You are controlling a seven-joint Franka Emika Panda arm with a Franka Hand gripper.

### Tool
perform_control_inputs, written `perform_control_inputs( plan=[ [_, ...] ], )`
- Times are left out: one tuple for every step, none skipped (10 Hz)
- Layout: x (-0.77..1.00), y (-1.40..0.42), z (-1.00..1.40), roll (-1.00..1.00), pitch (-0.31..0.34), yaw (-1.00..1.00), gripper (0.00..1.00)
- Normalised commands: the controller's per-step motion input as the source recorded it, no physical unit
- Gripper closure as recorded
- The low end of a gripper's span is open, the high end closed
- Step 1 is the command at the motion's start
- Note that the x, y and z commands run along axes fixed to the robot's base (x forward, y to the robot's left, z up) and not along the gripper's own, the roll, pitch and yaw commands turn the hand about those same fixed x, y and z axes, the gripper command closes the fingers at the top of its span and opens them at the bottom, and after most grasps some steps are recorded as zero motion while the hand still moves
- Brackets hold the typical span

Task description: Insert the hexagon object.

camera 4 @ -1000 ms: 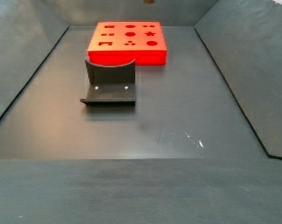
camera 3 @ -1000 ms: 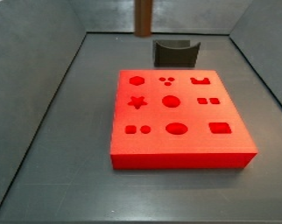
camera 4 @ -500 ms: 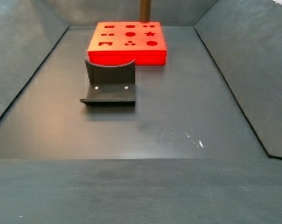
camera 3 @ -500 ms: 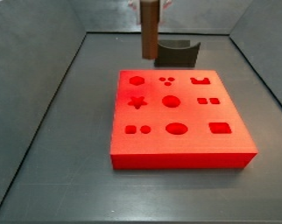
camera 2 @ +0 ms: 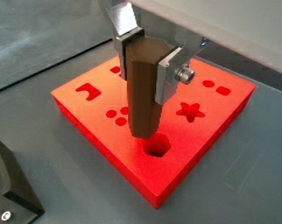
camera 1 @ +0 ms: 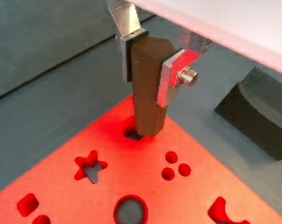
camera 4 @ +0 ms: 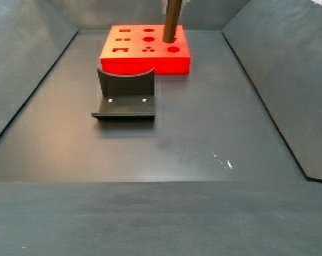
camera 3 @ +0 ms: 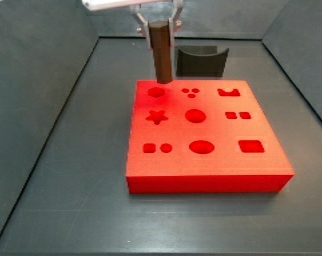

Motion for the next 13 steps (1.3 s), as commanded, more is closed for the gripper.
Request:
perform_control_inputs(
  plan=[
    [0.00,0.00,-0.42,0.12,-0.089,-0.01,1.00],
    [-0.01,-0.11,-0.40,0.18,-0.027,-0.01,1.00],
    [0.00,-0.05,-0.31,0.18,0.000,-0.01,1.00],
    [-0.17,0.00,-0.26,0.12,0.000,-0.13,1.00],
    [-0.18,0.00,-0.24,0.05,0.000,-0.13,1.00],
    [-0.23,0.00,-0.31,0.00,0.104,-0.04,1.00],
    [-0.12,0.00,-0.46,0.00,0.156,-0.03,1.00],
    [0.01,-0.05,-0.36,0.00,0.104,-0.01,1.00],
    [0.46,0.00,-0.31,0.04,0.096,0.00,1.00],
    [0.49,0.00,-0.33,0.10,0.141,0.00,1.00],
    [0.45,-0.12,-0.41,0.14,0.199,0.00,1.00],
    [0.26,0.00,-0.52,0.14,0.213,0.00,1.00],
    [0.10,-0.02,-0.65,0.18,0.209,0.00,1.00]
  ],
)
